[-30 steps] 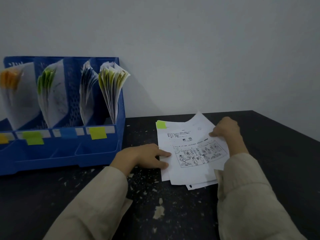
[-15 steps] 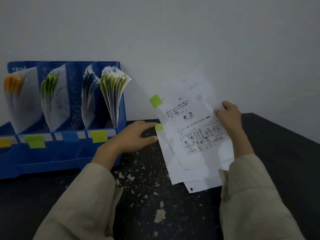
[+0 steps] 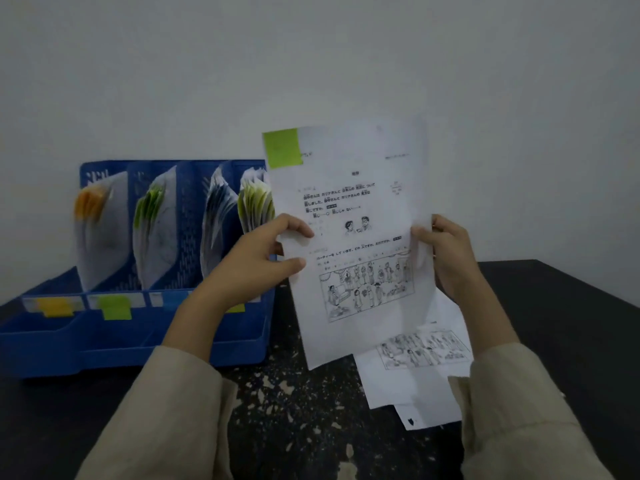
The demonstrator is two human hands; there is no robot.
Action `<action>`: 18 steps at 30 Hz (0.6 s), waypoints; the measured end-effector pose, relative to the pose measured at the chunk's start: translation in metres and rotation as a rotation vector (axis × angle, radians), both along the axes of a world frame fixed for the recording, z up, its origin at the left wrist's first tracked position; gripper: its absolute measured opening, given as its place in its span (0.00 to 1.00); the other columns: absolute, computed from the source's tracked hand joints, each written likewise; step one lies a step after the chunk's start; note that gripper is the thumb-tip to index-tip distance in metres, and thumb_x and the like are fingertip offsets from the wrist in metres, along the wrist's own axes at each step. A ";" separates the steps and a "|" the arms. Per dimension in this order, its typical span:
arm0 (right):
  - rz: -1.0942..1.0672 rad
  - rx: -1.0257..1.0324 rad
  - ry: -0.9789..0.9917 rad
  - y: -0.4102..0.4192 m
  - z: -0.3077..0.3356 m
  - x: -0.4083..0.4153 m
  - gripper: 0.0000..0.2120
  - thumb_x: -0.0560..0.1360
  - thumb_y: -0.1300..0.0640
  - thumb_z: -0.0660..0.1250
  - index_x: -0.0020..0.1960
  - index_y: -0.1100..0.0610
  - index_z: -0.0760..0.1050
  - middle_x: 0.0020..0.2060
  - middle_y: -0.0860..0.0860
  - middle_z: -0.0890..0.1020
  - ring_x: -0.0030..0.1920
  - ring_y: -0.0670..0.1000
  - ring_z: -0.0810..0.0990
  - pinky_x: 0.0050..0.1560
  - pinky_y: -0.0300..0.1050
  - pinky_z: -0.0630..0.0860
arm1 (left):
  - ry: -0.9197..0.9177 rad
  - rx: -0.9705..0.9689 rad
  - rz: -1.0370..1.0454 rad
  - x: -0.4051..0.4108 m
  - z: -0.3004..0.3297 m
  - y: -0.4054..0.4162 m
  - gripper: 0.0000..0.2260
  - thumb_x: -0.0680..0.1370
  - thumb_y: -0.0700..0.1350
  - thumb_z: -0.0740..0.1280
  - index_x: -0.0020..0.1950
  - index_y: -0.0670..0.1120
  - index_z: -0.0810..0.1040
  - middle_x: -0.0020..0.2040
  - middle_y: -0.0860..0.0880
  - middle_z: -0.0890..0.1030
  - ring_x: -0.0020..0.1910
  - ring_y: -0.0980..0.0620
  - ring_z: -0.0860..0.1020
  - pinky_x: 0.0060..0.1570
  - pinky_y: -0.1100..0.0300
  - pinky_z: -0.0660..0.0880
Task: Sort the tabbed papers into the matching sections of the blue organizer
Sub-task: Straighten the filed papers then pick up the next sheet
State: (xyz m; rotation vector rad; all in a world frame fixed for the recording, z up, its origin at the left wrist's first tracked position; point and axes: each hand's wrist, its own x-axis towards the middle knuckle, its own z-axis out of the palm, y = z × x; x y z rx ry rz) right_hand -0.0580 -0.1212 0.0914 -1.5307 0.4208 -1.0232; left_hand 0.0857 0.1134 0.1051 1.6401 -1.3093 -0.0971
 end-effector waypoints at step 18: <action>0.421 -0.377 0.187 0.152 0.044 0.110 0.02 0.76 0.68 0.64 0.48 0.65 0.74 0.36 0.59 0.81 0.28 0.50 0.82 0.23 0.39 0.73 | -0.058 -0.670 0.861 0.059 0.011 0.154 0.13 0.77 0.36 0.63 0.50 0.52 0.82 0.48 0.51 0.83 0.39 0.52 0.76 0.38 0.62 0.71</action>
